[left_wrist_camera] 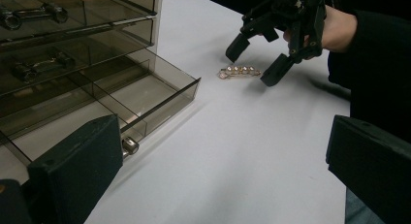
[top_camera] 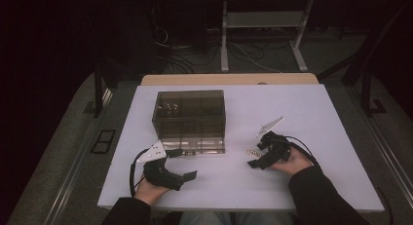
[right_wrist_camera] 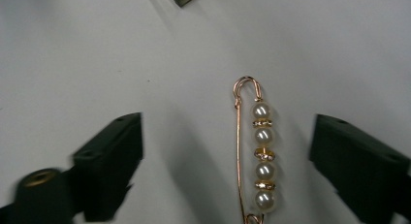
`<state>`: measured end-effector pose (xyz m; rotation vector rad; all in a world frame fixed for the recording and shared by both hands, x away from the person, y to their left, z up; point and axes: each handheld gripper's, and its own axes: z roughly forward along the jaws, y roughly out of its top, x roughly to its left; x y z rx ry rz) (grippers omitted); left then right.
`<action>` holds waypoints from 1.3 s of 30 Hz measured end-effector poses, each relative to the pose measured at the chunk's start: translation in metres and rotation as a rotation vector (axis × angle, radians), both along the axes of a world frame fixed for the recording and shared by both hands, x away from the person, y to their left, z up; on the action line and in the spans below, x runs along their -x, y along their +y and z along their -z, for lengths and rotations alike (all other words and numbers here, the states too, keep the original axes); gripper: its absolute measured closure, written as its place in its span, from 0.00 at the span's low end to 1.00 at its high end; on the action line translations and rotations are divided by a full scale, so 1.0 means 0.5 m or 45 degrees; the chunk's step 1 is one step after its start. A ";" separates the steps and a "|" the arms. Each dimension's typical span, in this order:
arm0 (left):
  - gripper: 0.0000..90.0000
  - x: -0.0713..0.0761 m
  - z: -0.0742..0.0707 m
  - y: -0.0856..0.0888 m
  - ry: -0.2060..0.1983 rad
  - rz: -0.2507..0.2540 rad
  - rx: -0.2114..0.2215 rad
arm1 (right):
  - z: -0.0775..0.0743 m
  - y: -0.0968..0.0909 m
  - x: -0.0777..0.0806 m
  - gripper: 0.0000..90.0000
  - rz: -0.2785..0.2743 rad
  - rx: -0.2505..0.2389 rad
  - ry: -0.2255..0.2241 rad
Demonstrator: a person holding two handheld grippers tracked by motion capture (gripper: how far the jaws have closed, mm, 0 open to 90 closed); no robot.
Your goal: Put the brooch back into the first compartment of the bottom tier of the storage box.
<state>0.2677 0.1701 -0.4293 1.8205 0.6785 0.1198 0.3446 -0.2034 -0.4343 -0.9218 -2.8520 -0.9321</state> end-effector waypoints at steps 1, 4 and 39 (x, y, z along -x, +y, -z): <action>0.00 0.000 0.000 0.000 0.000 0.000 0.000 | 0.000 0.000 0.000 0.16 0.004 0.002 -0.005; 0.00 0.000 0.000 0.000 -0.001 0.000 0.001 | 0.000 0.001 0.000 0.16 0.006 0.009 -0.012; 0.00 0.000 0.000 0.000 0.000 -0.002 0.002 | -0.001 0.006 0.010 0.68 0.013 0.141 -0.159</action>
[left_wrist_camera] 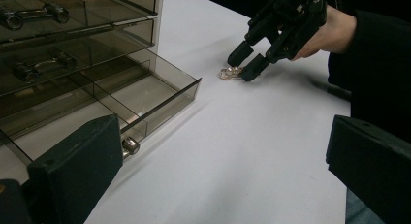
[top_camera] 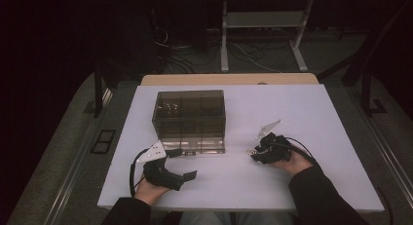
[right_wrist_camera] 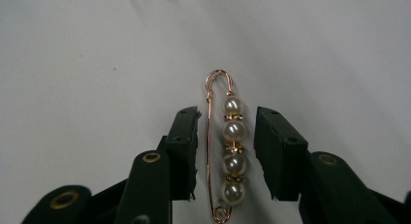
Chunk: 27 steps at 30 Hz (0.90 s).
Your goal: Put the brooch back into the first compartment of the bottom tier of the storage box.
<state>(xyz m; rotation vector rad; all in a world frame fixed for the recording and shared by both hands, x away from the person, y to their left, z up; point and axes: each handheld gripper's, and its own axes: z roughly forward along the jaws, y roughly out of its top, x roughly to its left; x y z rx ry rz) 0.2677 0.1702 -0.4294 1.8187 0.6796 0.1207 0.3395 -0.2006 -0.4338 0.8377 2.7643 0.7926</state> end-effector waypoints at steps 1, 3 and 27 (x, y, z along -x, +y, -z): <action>0.00 0.000 0.000 0.000 0.000 0.001 0.000 | 0.000 0.000 0.001 0.69 -0.005 0.003 -0.001; 0.00 0.000 0.000 0.000 0.000 0.001 0.000 | 0.000 0.003 0.003 0.72 -0.016 0.010 -0.007; 0.00 0.000 0.000 0.001 0.000 0.001 0.002 | -0.004 -0.003 -0.005 0.88 0.027 -0.043 0.117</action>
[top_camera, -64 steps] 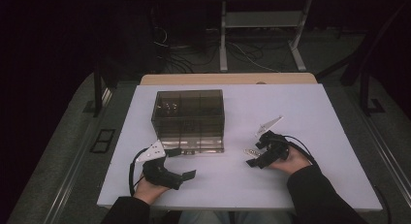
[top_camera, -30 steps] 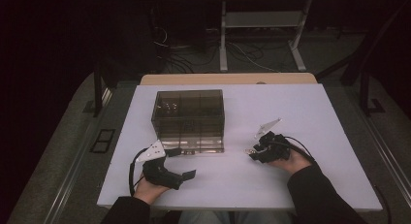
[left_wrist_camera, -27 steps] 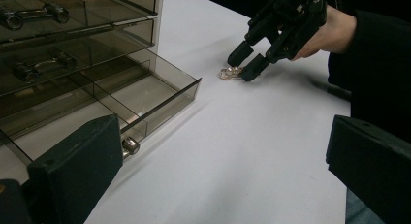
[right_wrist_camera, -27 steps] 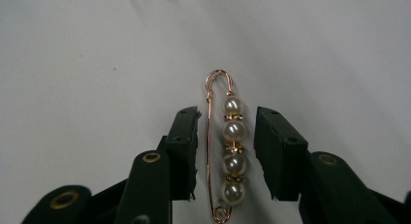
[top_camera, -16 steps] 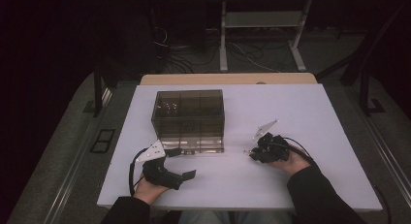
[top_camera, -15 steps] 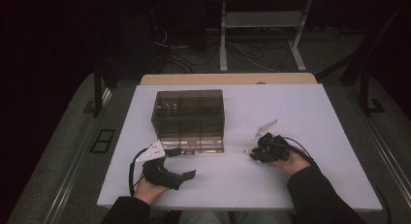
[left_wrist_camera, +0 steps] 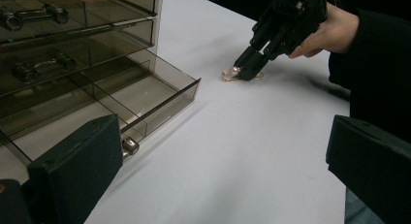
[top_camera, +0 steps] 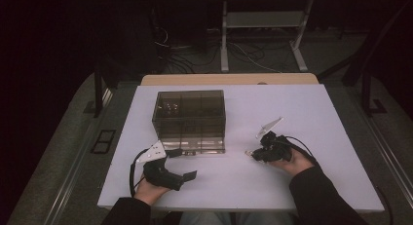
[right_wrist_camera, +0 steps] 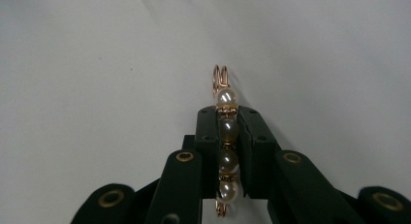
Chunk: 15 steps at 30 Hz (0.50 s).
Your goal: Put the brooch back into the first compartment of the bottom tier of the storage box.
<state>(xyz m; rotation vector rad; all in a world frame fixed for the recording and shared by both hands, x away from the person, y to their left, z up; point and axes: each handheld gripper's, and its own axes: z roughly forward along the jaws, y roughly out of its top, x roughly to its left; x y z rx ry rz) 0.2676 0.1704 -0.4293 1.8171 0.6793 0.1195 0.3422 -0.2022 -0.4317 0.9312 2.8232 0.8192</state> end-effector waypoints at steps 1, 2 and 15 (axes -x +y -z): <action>0.00 0.000 0.000 0.000 0.000 -0.001 0.001 | 0.000 -0.001 0.000 0.88 -0.001 -0.001 0.002; 0.00 0.000 0.000 0.000 0.000 -0.002 0.003 | -0.001 -0.001 -0.001 0.88 0.000 -0.005 0.005; 0.00 0.000 0.000 0.001 0.000 -0.003 0.001 | -0.012 -0.016 -0.005 0.88 0.008 -0.076 0.023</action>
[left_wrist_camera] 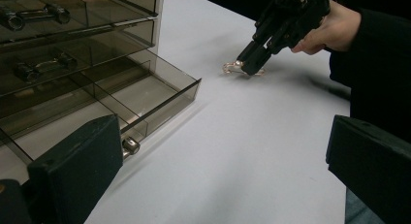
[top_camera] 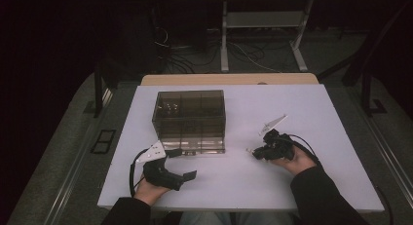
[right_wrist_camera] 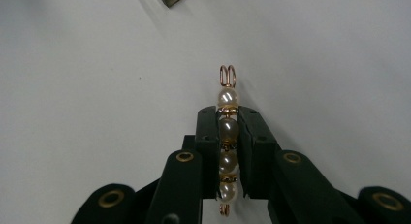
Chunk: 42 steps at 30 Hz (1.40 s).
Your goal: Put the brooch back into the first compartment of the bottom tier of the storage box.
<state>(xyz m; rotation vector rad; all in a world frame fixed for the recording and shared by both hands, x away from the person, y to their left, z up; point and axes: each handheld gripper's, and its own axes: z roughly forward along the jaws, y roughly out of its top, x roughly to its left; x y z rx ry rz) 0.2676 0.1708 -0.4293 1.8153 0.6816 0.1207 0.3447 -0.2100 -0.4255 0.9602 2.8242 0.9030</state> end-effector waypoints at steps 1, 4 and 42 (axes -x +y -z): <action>0.00 0.000 0.000 0.000 0.000 0.000 0.000 | -0.002 -0.002 -0.001 0.88 0.004 -0.008 0.002; 0.00 0.000 0.000 0.000 0.001 0.000 0.001 | -0.011 -0.005 -0.002 0.88 0.013 -0.036 0.007; 0.00 0.001 -0.001 0.001 -0.001 0.002 0.005 | -0.099 0.035 -0.024 0.88 -0.070 -0.111 -0.036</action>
